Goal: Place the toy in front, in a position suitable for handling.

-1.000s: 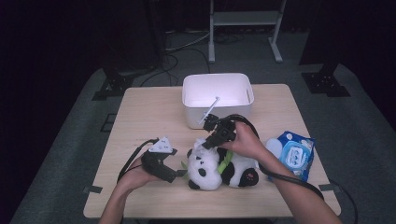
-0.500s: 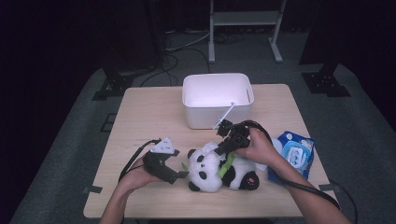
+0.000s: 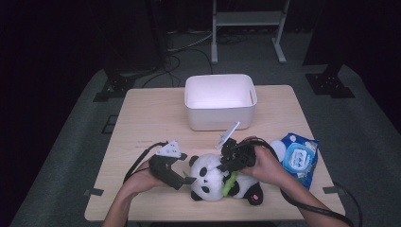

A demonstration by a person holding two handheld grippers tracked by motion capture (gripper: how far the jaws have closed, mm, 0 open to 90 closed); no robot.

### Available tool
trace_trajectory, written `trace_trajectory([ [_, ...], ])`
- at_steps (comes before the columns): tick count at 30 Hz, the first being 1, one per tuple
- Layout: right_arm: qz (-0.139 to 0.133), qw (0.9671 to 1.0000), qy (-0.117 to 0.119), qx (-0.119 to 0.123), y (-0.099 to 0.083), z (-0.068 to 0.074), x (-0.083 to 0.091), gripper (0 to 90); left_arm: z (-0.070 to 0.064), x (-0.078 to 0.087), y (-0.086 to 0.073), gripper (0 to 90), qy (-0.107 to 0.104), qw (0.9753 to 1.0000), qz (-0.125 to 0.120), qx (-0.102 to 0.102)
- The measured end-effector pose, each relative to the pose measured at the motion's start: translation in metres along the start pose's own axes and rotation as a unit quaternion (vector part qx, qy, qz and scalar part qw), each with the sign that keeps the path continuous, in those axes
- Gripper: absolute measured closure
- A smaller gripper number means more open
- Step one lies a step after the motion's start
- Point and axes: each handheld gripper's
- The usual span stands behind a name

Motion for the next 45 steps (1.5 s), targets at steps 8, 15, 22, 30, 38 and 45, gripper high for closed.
trace_trajectory([
  [8,-0.003,0.9998,0.012,0.013,-0.011,0.014,0.003,81.3,-0.001,-0.011,-0.002,6.9,-0.028,0.9995,0.010,0.013],
  [15,-0.006,0.9997,0.017,0.018,-0.018,0.020,0.004,81.5,-0.002,-0.018,-0.001,6.9,-0.045,0.9988,0.012,0.016],
  [22,-0.009,0.9995,0.024,0.020,-0.021,0.023,0.004,81.6,-0.001,-0.031,0.003,4.7,-0.073,0.9969,0.019,0.023],
  [30,-0.014,0.9995,0.021,0.020,-0.021,0.023,0.004,81.0,-0.001,-0.035,0.003,15.5,-0.072,0.9971,0.011,0.022],
  [38,-0.033,0.9992,0.017,0.013,-0.017,0.017,0.006,80.5,-0.001,-0.027,0.005,26.5,-0.036,0.9993,0.002,-0.012],
  [45,-0.051,0.9984,0.011,0.020,0.001,0.015,0.001,80.3,0.000,-0.008,0.006,27.3,0.030,0.9969,0.008,-0.072],
])
Point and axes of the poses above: each handheld gripper's, and its own axes: x roughly backward along the jaws, y roughly out of its top, z roughly to its left, and after that the axes turned 4 degrees about -z, right-handed
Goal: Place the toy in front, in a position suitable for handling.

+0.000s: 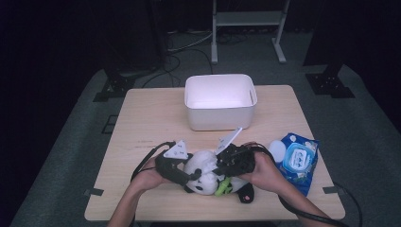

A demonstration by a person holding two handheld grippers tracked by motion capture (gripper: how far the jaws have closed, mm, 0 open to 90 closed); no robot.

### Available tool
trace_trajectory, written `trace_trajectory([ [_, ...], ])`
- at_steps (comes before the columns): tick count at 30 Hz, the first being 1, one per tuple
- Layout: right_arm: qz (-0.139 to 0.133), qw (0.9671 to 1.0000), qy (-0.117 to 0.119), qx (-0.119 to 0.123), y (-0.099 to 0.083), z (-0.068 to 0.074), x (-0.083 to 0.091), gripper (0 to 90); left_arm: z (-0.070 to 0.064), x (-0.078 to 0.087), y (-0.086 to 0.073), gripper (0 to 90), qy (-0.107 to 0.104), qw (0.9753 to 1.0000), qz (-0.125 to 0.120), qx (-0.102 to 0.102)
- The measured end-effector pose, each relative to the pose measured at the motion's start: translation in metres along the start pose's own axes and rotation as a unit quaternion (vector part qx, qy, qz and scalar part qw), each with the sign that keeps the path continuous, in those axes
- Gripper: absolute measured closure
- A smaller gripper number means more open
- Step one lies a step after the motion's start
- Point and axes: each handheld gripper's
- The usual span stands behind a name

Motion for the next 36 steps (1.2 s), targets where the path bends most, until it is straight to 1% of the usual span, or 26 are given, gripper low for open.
trace_trajectory([
  [1,-0.002,1.0000,-0.001,0.006,0.007,0.000,-0.001,80.3,0.001,0.004,-0.003,27.5,0.011,0.9999,0.003,-0.005],
  [2,-0.002,1.0000,-0.001,0.006,0.007,0.000,-0.001,80.3,0.001,0.004,-0.003,27.5,0.011,0.9999,0.003,-0.005],
  [3,-0.005,0.9999,-0.001,0.011,0.015,-0.001,0.001,80.2,0.001,0.005,-0.006,27.5,0.012,0.9999,0.001,-0.004],
  [4,-0.005,0.9999,-0.001,0.011,0.015,-0.001,0.001,80.2,0.001,0.005,-0.006,27.6,0.012,0.9999,0.001,-0.004],
  [5,-0.011,0.9998,-0.005,0.015,0.021,-0.002,0.004,80.1,0.001,0.006,-0.007,27.5,0.010,0.9999,-0.001,-0.007],
  [6,-0.011,0.9998,-0.005,0.015,0.021,-0.002,0.004,80.1,0.001,0.006,-0.007,27.6,0.010,0.9999,-0.001,-0.007],
  [7,-0.017,0.9997,-0.012,0.013,0.026,-0.005,0.008,80.0,0.000,0.006,-0.008,27.5,0.009,0.9999,-0.002,-0.010],
  [8,-0.017,0.9997,-0.012,0.013,0.026,-0.005,0.008,80.0,-0.001,0.006,-0.008,27.5,0.009,0.9998,0.001,-0.016],
  [9,-0.019,0.9995,-0.017,0.016,0.028,-0.008,0.010,79.9,-0.001,0.006,-0.008,27.5,0.009,0.9998,0.000,-0.016],
  [11,-0.017,0.9994,-0.028,0.009,0.030,-0.015,0.014,79.8,-0.002,0.008,-0.009,27.5,0.008,0.9998,0.007,-0.019],
  [12,-0.017,0.9994,-0.028,0.009,0.030,-0.015,0.014,79.8,-0.002,0.008,-0.009,27.5,0.008,0.9998,0.007,-0.019],
  [13,-0.017,0.9992,-0.035,0.006,0.028,-0.019,0.018,79.7,-0.003,0.008,-0.010,27.5,0.008,0.9997,0.008,-0.023],
  [16,-0.015,0.9990,-0.043,0.000,0.025,-0.023,0.023,79.7,-0.004,0.009,-0.011,27.5,0.007,0.9996,0.011,-0.026],
  [17,-0.009,0.9987,-0.050,-0.004,0.020,-0.026,0.029,79.7,-0.003,0.010,-0.011,27.5,0.005,0.9996,0.012,-0.025],
  [18,-0.009,0.9987,-0.050,-0.004,0.020,-0.026,0.029,79.7,-0.003,0.010,-0.011,27.4,0.005,0.9996,0.012,-0.025],
  [19,-0.010,0.9988,-0.046,-0.015,0.013,-0.030,0.035,79.6,-0.004,0.010,-0.011,27.4,0.005,0.9997,0.010,-0.024],
  [20,-0.010,0.9988,-0.046,-0.015,0.013,-0.030,0.035,79.6,-0.004,0.010,-0.011,27.4,0.005,0.9997,0.010,-0.024],
  [21,-0.011,0.9984,-0.052,-0.019,0.008,-0.032,0.042,79.5,-0.004,0.010,-0.011,27.4,0.005,0.9996,0.012,-0.025],
  [22,-0.011,0.9984,-0.052,-0.019,0.008,-0.032,0.042,79.5,-0.004,0.010,-0.011,27.4,0.005,0.9996,0.012,-0.025],
  [23,-0.011,0.9981,-0.056,-0.025,0.003,-0.034,0.049,79.5,-0.004,0.010,-0.011,27.3,0.004,0.9996,0.012,-0.023],
  [26,-0.010,0.9976,-0.062,-0.027,-0.002,-0.035,0.055,79.4,-0.004,0.010,-0.011,27.2,0.004,0.9997,0.011,-0.021],
  [27,-0.008,0.9972,-0.066,-0.036,-0.008,-0.036,0.061,79.4,-0.004,0.010,-0.011,27.0,0.002,0.9997,0.010,-0.020],
  [28,-0.008,0.9972,-0.066,-0.036,-0.008,-0.036,0.061,79.4,-0.004,0.010,-0.011,26.9,0.002,0.9997,0.010,-0.020],
  [29,-0.005,0.9970,-0.066,-0.041,-0.014,-0.038,0.066,79.3,-0.004,0.010,-0.011,26.8,0.002,0.9997,0.010,-0.020],
  [34,-0.001,0.9967,-0.061,-0.053,-0.023,-0.039,0.070,79.3,-0.004,0.010,-0.011,25.9,-0.001,0.9997,0.011,-0.022],
  [36,0.000,0.9970,-0.053,-0.057,-0.027,-0.038,0.069,79.3,-0.004,0.010,-0.010,23.8,-0.004,0.9999,0.008,-0.014],
])
Point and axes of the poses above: each handheld gripper's, and its own axes: x roughly backward along the jaws, y roughly out of its top, z roughly to its left, and after that the axes turned 4 degrees about -z, right-handed
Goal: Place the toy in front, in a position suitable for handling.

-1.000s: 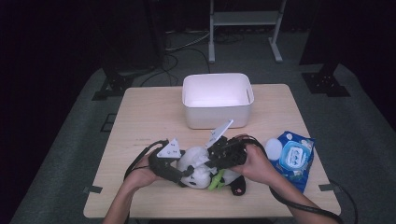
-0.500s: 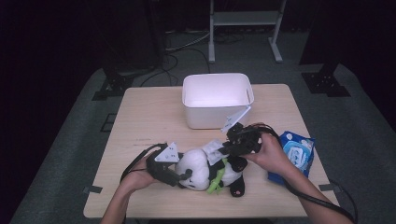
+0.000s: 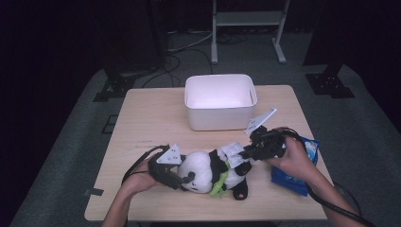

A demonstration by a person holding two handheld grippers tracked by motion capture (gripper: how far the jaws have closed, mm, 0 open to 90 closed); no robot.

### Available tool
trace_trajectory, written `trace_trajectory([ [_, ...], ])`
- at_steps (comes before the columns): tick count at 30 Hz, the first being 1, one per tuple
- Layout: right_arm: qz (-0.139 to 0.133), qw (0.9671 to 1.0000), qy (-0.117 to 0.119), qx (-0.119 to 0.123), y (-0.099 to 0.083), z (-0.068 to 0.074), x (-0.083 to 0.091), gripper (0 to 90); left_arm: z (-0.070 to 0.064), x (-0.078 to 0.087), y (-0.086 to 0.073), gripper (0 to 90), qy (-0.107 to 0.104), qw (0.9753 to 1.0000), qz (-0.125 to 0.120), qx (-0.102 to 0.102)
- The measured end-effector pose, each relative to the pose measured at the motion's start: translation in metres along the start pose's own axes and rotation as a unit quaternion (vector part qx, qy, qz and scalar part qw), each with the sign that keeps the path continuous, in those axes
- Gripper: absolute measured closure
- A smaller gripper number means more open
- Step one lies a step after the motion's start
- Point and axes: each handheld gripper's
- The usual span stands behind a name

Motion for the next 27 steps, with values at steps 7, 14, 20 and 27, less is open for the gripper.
trace_trajectory([
  [7,0.011,0.9999,0.011,0.006,-0.007,0.007,-0.005,79.4,0.004,0.008,0.005,13.3,-0.018,0.9983,-0.019,0.051],
  [14,0.019,0.9996,0.022,0.003,-0.015,0.012,-0.004,79.5,0.002,0.000,0.002,11.9,-0.043,0.9972,-0.014,0.059],
  [20,0.008,0.9991,-0.006,0.041,-0.003,0.024,-0.002,79.6,0.003,0.003,0.000,28.8,-0.031,0.9978,-0.039,0.045],
  [27,0.008,0.9966,0.025,0.078,0.034,0.042,-0.025,79.5,-0.001,0.005,0.005,31.9,-0.031,0.9979,-0.051,0.025],
])
Point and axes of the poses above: each handheld gripper's, and its own axes: x roughly backward along the jaws, y roughly out of its top, z roughly to its left, and after that the axes turned 4 degrees about -z, right-handed
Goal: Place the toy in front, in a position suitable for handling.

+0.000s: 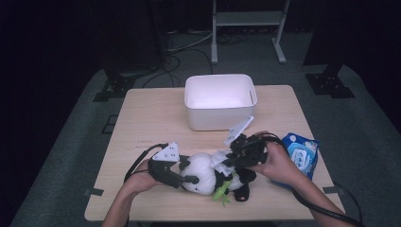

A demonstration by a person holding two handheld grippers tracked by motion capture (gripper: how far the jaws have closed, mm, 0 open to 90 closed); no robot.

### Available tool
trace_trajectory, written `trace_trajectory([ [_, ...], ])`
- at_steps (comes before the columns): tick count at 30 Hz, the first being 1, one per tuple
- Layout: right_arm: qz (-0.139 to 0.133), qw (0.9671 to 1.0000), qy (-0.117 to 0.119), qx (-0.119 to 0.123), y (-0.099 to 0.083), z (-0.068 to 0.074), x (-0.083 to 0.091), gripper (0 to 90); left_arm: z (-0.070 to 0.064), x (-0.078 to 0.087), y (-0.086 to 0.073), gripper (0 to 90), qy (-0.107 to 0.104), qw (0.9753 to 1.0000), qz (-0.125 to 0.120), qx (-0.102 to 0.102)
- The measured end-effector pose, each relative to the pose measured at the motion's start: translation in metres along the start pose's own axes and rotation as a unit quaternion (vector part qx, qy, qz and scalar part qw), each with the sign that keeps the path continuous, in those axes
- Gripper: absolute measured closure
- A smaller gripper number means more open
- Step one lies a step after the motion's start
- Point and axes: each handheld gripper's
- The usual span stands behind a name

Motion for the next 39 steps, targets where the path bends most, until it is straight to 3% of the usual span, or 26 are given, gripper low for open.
trace_trajectory([
  [10,-0.020,0.9978,0.047,0.043,0.051,0.015,-0.033,79.5,0.002,0.001,-0.002,32.4,-0.002,1.0000,-0.002,0.006],
  [14,-0.003,0.9980,0.039,0.049,0.056,0.017,-0.036,79.3,0.004,0.002,-0.005,32.9,0.000,1.0000,0.001,0.006],
  [21,0.015,0.9997,0.007,0.018,0.034,-0.002,-0.017,79.1,0.006,0.003,-0.007,33.5,0.002,0.9999,0.000,0.014],
  [26,0.020,0.9995,-0.018,-0.019,0.003,-0.019,0.007,79.0,0.007,0.003,-0.008,32.9,0.001,0.9999,0.002,0.017],
  [28,0.018,0.9994,-0.020,-0.021,-0.002,-0.021,0.012,79.0,0.007,0.003,-0.008,32.7,0.001,0.9998,0.001,0.019],
  [29,0.016,0.9988,-0.029,-0.036,-0.013,-0.024,0.021,79.0,0.007,0.003,-0.008,32.4,0.001,0.9998,0.000,0.020],
  [36,0.020,0.9970,-0.040,-0.064,-0.045,-0.027,0.037,78.9,0.008,0.002,-0.008,31.9,0.001,0.9998,0.001,0.020],
  [39,0.018,0.9967,-0.040,-0.068,-0.050,-0.027,0.039,78.8,0.008,0.002,-0.008,31.8,0.002,0.9998,0.000,0.020],
])
Point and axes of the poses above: each handheld gripper's, and its own axes: x roughly backward along the jaws, y roughly out of its top, z roughly to its left, and after that the axes turned 4 degrees about -z, right-handed
